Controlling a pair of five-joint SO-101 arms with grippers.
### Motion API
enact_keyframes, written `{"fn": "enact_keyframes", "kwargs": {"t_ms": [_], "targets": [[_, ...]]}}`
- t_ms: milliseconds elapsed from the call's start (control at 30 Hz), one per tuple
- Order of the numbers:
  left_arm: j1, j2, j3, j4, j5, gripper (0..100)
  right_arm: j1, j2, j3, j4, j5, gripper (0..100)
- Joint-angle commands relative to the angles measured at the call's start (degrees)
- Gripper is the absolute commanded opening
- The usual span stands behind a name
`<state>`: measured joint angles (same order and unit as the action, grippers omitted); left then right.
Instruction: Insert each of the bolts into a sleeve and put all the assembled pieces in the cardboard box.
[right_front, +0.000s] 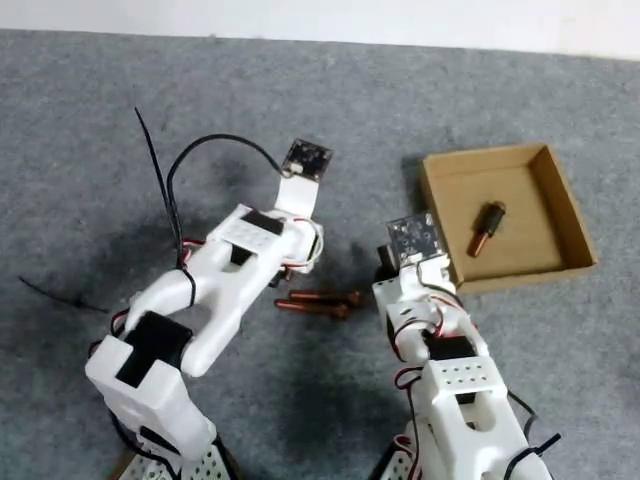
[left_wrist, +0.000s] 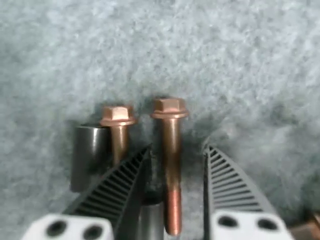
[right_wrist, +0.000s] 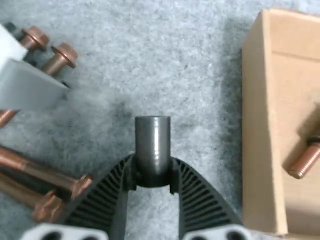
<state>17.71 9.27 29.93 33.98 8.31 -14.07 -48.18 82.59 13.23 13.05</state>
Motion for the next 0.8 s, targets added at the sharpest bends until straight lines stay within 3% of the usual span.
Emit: {"fn": "enact_keyframes", "kwargs": {"t_ms": [0, 233, 500, 767], "targets": [[-0.84, -0.48, -2.95, -0.7, -0.18, 17, 0.75, -1.45, -0.84, -0.31, -0.44, 0.4], [-0.66, 5.41, -7.87, -0.26, -0.18, 17, 0.75, -1.45, -0.84, -0.31, -0.44, 0.4], [-0.57, 12.18, -18.77, 11.96, -0.18, 17, 0.75, -1.36, -0.84, -0.31, -0.44, 0.4], [-0.75, 15.43, -23.87, 17.93, -0.18, 16, 0.75, -1.36, -0.84, -0.31, -0.44, 0.4]]}}
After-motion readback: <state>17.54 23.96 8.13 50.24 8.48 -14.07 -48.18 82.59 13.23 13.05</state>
